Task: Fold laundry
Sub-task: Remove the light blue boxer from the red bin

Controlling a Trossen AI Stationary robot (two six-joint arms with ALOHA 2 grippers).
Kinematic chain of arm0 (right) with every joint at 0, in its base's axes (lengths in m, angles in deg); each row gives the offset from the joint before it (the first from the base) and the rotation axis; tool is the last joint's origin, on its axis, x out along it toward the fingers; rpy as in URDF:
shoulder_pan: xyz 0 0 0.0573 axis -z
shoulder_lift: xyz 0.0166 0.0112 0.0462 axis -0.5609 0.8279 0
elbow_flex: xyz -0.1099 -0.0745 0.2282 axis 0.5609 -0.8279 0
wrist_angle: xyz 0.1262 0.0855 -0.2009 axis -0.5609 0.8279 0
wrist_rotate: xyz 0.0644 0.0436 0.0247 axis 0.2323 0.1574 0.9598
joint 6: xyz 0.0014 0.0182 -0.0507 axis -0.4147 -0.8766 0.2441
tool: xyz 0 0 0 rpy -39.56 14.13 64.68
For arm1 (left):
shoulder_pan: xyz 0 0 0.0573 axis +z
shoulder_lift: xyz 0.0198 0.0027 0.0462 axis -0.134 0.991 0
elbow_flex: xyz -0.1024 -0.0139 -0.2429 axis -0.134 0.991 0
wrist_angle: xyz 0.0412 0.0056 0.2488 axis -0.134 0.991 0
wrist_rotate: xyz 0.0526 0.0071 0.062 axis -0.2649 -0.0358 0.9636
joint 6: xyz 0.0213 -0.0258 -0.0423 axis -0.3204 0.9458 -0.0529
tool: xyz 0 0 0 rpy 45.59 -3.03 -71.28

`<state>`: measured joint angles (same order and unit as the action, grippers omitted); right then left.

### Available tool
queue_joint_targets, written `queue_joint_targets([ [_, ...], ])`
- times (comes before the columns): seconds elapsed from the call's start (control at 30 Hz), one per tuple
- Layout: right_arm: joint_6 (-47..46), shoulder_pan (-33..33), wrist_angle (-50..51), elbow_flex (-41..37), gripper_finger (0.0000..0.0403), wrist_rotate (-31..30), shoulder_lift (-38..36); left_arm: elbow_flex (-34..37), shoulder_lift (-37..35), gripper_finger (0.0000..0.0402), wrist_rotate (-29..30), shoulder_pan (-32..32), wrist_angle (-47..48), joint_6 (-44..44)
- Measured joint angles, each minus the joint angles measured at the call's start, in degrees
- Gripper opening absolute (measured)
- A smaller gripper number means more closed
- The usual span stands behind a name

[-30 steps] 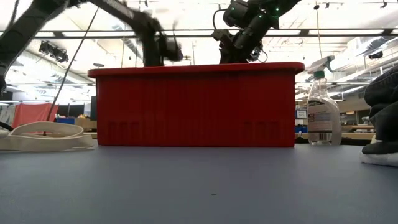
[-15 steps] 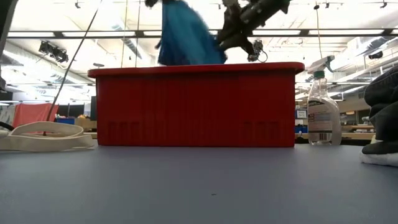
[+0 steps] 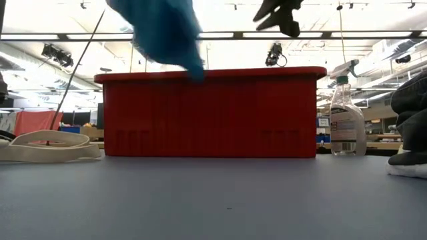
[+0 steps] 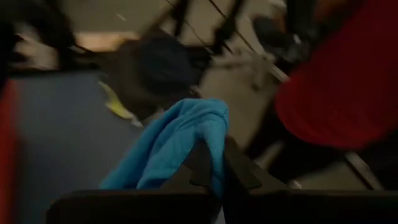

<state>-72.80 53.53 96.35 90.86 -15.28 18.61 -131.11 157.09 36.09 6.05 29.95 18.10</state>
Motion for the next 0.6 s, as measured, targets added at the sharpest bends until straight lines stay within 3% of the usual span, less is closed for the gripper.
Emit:
queue_joint_targets([
  [0.1,-1.1,-4.1,-0.1,-1.4,0.0111,5.3,0.1,3.7,0.7,0.0013,0.4,-5.8,-0.6,0.7],
  [0.2,-3.3,-8.9,-1.3,-4.4,0.0111,6.2,1.5,9.6,0.8,0.0013,1.5,-10.1,-3.9,3.9],
  [0.37,-4.0,-13.9,-5.8,-9.4,0.0110,3.0,6.5,18.8,1.0,0.0012,10.2,-13.3,-7.4,7.7],
  [0.6,-4.0,-12.2,-9.0,-11.2,0.0099,-10.5,14.3,26.9,0.9,0.0012,12.0,-11.2,-8.6,11.5],
])
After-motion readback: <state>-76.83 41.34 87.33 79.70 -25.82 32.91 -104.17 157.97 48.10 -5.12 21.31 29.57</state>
